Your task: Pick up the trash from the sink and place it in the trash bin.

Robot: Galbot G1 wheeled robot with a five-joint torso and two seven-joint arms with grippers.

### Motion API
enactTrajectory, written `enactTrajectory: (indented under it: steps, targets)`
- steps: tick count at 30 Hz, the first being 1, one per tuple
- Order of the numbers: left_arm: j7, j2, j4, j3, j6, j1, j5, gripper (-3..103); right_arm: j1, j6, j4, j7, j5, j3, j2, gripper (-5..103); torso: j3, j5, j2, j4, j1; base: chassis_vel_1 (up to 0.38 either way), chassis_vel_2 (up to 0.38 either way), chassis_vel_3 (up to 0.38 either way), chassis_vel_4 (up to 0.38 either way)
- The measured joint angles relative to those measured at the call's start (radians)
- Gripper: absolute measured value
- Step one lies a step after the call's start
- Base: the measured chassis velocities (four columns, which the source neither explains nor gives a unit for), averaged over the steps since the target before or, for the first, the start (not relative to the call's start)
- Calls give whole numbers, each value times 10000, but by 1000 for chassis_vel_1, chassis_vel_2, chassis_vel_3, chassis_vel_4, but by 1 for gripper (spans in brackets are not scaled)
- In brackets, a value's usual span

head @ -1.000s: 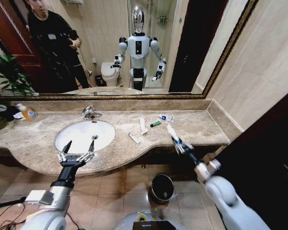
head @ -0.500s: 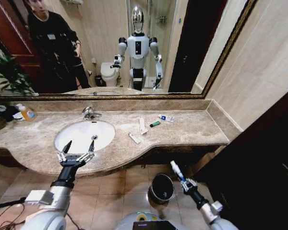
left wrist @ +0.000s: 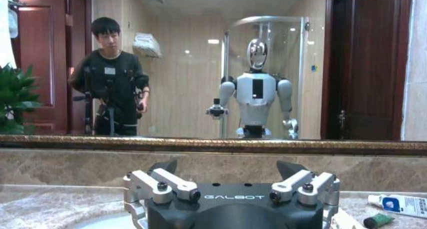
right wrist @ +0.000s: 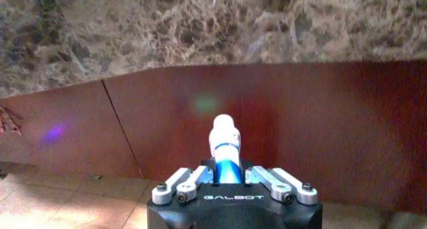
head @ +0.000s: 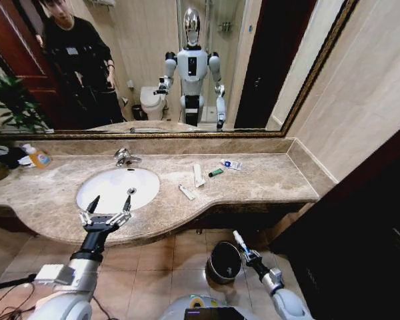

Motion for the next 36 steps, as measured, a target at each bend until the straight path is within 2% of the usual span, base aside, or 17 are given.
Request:
enactTrajectory:
  steps: [11, 19, 21, 22, 25, 27, 30, 31, 33, 36]
  targets:
    - [0, 0, 1, 0, 0, 0, 0, 100, -263, 247, -231, -62, -466, 283, 890, 19, 0, 1, 0, -1, -1, 0, 0, 0, 0]
    - [0, 0, 1, 0, 0, 0, 0, 100, -76, 542, -752, -22, -1638, 345, 1690, 18, -1, 1, 0, -1, -1, 0, 0, 0, 0]
    - [0, 0, 0, 0, 0, 0, 0, 100, 72, 683, -1039, 17, -1949, 385, 1783, 27, 0, 1, 0, -1, 0, 0, 0, 0, 0]
    - [0, 0, 0, 0, 0, 0, 0, 100, 72, 683, -1039, 17, -1949, 385, 1783, 27, 0, 1, 0, -1, 0, 0, 0, 0, 0]
    - [0, 0, 0, 0, 0, 0, 0, 100, 225, 749, -1263, 131, -2044, 421, 1818, 44, 0, 0, 0, -1, -1, 0, 0, 0, 0]
    - [0, 0, 1, 0, 0, 0, 0, 100, 254, 756, -1291, 159, -2047, 426, 1826, 44, 0, 0, 0, -1, -1, 0, 0, 0, 0]
    - [0, 0, 0, 0, 0, 0, 0, 100, 370, 895, -1423, 425, -2109, 446, 1856, 60, 0, 0, 0, -1, 0, 0, 0, 0, 0]
    - [0, 0, 0, 0, 0, 0, 0, 100, 370, 895, -1423, 425, -2109, 446, 1856, 60, 0, 0, 0, -1, 0, 0, 0, 0, 0]
    - [0, 0, 1, 0, 0, 0, 0, 100, 390, 933, -1429, 567, -2104, 476, 1869, 71, 0, 1, 0, -1, -1, 0, 0, 0, 0]
    - [0, 0, 1, 0, 0, 0, 0, 100, 374, 937, -1414, 595, -2075, 489, 1857, 77, 0, 1, 0, -1, -1, 0, 0, 0, 0]
